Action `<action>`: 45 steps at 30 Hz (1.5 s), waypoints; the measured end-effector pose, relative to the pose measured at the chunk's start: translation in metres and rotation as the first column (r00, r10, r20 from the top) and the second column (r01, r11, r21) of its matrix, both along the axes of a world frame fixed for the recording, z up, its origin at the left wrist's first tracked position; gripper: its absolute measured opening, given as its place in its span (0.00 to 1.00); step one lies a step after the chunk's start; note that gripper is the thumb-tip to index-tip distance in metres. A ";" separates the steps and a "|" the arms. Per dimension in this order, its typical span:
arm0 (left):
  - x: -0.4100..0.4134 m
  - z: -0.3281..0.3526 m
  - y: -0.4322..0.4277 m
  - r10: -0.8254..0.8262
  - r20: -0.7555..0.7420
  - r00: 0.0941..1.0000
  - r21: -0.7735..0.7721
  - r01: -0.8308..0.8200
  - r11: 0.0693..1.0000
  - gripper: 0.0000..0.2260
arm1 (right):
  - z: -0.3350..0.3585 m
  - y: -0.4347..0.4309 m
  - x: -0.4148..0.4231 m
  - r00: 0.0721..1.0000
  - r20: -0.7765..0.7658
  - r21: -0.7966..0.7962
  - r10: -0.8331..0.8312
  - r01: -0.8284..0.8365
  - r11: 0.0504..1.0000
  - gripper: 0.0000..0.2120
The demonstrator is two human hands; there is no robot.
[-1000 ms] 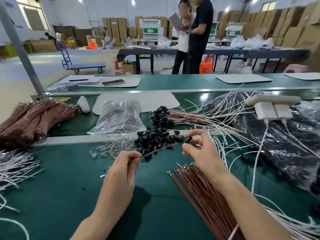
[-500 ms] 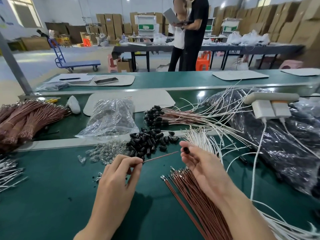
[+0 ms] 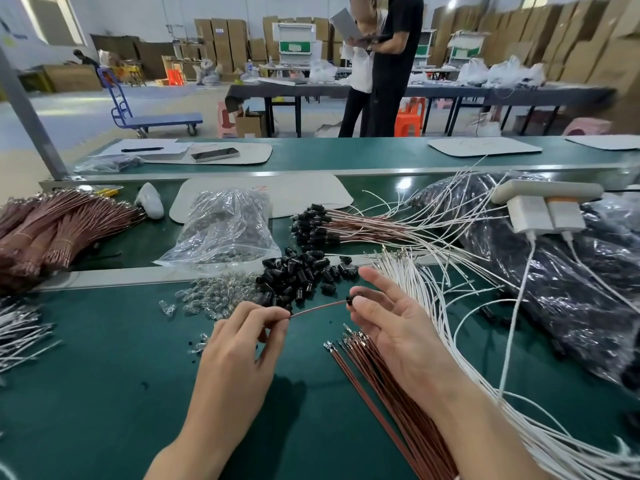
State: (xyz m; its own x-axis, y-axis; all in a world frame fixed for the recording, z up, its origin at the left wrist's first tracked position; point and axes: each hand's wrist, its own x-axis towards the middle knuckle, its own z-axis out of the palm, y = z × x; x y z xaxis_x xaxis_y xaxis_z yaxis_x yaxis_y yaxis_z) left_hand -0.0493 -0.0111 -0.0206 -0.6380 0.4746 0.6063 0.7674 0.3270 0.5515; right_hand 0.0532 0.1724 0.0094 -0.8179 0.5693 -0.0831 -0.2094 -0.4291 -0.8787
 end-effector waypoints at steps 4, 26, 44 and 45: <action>-0.001 -0.001 -0.001 -0.010 0.049 0.999 0.017 0.009 1.000 0.06 | 0.003 -0.009 -0.001 0.999 -0.032 0.094 -0.012 0.015 0.995 0.25; -0.001 -0.003 -0.002 -0.050 0.129 0.990 0.106 0.037 0.994 0.08 | -0.001 -0.025 -0.003 0.997 -0.045 0.050 0.062 -0.060 0.997 0.27; 0.004 -0.003 -0.003 -0.098 0.060 0.993 0.007 0.098 0.995 0.03 | -0.007 -0.044 -0.010 0.977 -0.064 -0.058 0.205 -0.209 0.976 0.14; 0.003 -0.004 -0.003 -0.108 0.066 0.992 0.025 0.106 0.994 0.03 | -0.008 -0.048 -0.010 0.971 -0.054 -0.054 0.235 -0.238 0.970 0.14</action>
